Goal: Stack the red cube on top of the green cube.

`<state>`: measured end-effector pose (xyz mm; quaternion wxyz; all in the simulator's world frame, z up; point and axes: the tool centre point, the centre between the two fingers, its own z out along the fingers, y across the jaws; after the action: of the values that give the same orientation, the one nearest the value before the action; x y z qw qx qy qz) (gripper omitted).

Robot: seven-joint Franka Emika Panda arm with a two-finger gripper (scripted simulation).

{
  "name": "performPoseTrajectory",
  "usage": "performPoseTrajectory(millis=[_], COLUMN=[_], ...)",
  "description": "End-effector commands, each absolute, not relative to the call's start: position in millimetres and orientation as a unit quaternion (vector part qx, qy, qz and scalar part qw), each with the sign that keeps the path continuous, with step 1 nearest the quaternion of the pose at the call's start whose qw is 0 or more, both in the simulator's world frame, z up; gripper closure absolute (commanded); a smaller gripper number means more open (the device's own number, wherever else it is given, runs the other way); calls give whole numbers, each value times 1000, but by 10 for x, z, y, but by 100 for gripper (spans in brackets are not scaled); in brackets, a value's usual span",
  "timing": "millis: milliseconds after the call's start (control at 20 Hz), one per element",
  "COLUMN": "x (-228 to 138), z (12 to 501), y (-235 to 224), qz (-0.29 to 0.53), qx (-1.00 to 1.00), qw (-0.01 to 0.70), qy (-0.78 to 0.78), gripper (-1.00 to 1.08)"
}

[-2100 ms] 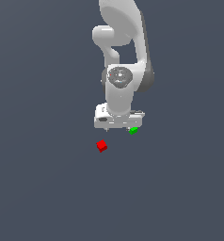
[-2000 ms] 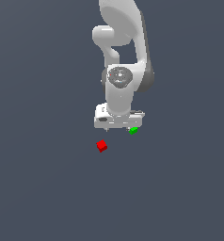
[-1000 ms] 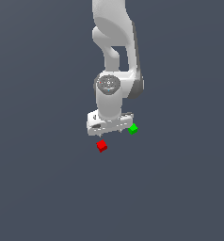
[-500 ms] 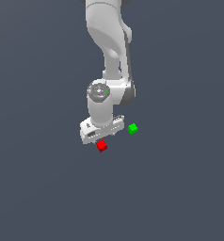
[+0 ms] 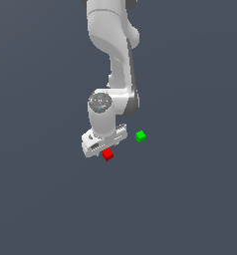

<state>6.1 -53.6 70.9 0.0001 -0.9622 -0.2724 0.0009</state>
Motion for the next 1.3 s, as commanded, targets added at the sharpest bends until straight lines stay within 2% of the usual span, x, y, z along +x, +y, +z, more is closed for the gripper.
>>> performPoseTrajectory(millis=[0, 300, 750, 1000, 1050, 1250], x=[73, 68, 65, 78, 78, 78], z=[700, 648, 261, 199, 199, 199], y=[-544, -543, -541, -542, -542, -542], qz=[0, 0, 0, 0, 0, 0], qx=[-961, -961, -961, -961, -961, -961], qw=[0, 0, 0, 0, 0, 0], qy=[-277, -276, -277, -278, -278, -278], gripper=[-92, -92, -92, -92, 108, 108])
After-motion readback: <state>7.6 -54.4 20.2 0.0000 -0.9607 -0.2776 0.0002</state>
